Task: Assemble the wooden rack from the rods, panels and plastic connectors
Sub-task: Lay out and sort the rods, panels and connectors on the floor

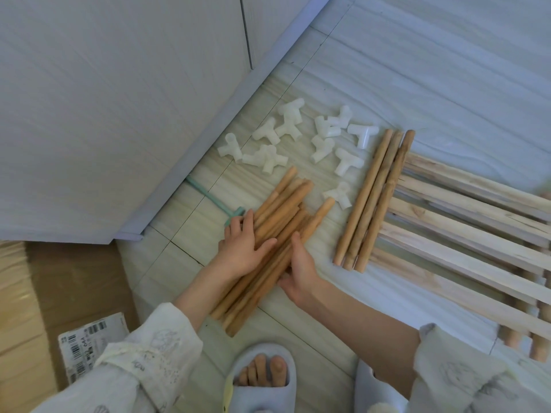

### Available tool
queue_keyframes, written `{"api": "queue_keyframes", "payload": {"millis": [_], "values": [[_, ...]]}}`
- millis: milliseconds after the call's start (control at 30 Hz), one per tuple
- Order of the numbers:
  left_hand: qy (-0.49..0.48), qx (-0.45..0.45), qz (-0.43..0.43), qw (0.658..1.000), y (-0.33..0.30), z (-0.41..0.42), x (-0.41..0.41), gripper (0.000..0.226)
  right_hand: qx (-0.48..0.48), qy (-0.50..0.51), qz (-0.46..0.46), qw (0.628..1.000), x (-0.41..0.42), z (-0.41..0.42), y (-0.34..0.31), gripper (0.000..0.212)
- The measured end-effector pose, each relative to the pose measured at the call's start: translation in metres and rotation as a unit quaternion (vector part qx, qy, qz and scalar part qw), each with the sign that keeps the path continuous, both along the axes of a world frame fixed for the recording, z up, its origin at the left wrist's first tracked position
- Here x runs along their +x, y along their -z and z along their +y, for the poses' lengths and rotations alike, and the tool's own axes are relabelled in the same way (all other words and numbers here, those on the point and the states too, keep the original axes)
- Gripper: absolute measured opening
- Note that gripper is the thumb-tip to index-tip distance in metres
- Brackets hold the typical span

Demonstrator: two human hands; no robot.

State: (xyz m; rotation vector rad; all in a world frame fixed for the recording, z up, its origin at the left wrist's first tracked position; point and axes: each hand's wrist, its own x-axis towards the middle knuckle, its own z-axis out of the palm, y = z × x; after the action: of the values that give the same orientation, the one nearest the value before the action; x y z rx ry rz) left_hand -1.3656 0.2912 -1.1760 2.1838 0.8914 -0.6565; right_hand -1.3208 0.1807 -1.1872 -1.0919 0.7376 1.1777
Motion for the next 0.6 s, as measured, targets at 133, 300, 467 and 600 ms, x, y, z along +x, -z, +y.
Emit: {"api": "queue_keyframes", "payload": {"millis": [133, 300, 467, 600], "values": [[0.026, 0.039, -0.03, 0.998, 0.002, -0.003, -0.013, 0.081, -0.058, -0.001, -0.014, 0.998, 0.0, -0.006, 0.003, 0.043], [0.061, 0.083, -0.029, 0.994, 0.01, -0.009, -0.028, 0.071, -0.111, -0.041, -0.035, 0.992, 0.001, -0.016, -0.005, 0.032], [0.071, 0.109, -0.005, 0.991, 0.02, -0.009, -0.028, 0.067, -0.146, -0.057, -0.045, 0.987, 0.004, -0.019, -0.007, 0.036], [0.032, 0.179, -0.099, 0.978, 0.013, -0.01, -0.027, 0.053, -0.164, -0.068, -0.059, 0.982, 0.01, -0.024, -0.004, 0.029]]}}
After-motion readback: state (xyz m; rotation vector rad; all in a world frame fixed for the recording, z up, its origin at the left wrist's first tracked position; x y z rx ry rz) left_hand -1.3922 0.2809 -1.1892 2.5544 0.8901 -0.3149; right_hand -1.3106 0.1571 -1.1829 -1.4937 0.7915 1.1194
